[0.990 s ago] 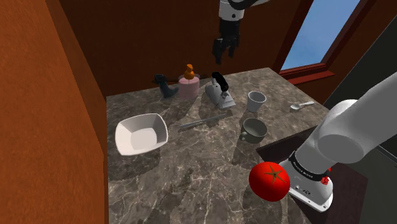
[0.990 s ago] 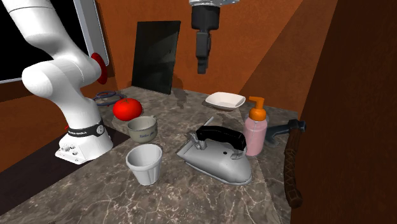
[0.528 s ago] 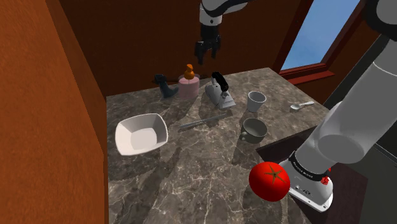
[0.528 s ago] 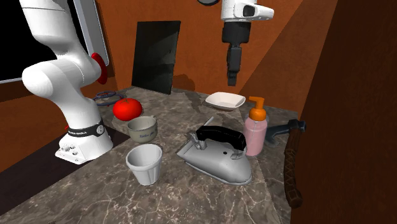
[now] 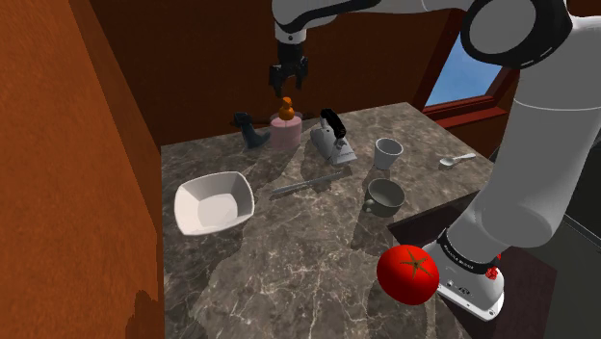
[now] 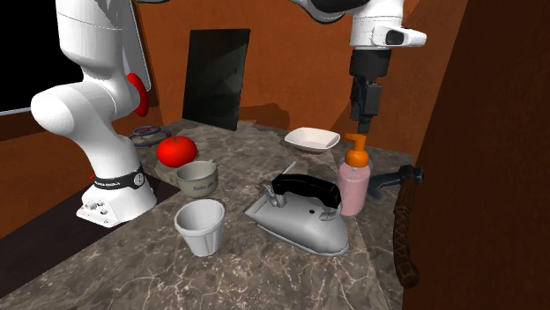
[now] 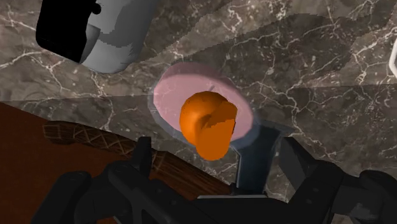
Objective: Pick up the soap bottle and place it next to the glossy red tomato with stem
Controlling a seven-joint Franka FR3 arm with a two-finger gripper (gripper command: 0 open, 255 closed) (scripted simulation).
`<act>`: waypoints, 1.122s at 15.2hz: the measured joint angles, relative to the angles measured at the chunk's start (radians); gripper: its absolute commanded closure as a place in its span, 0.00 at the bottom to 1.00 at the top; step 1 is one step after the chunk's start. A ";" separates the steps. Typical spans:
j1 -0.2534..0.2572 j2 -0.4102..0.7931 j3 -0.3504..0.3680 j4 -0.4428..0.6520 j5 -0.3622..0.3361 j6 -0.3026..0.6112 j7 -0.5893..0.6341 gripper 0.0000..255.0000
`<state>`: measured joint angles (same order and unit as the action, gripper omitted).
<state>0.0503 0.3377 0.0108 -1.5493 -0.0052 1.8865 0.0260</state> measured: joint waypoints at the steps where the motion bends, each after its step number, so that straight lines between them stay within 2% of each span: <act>1: 0.000 0.015 0.000 0.007 0.000 0.009 0.000 0.00; 7: 0.001 0.039 0.001 -0.040 0.001 0.080 0.002 0.00; 14: 0.001 0.050 0.000 -0.042 0.001 0.094 0.002 0.00; 15: 0.001 0.050 0.000 -0.042 0.001 0.094 0.002 1.00; 17: 0.001 0.050 0.000 -0.042 0.001 0.094 0.002 1.00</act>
<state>0.0509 0.3878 0.0111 -1.5916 -0.0045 1.9809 0.0276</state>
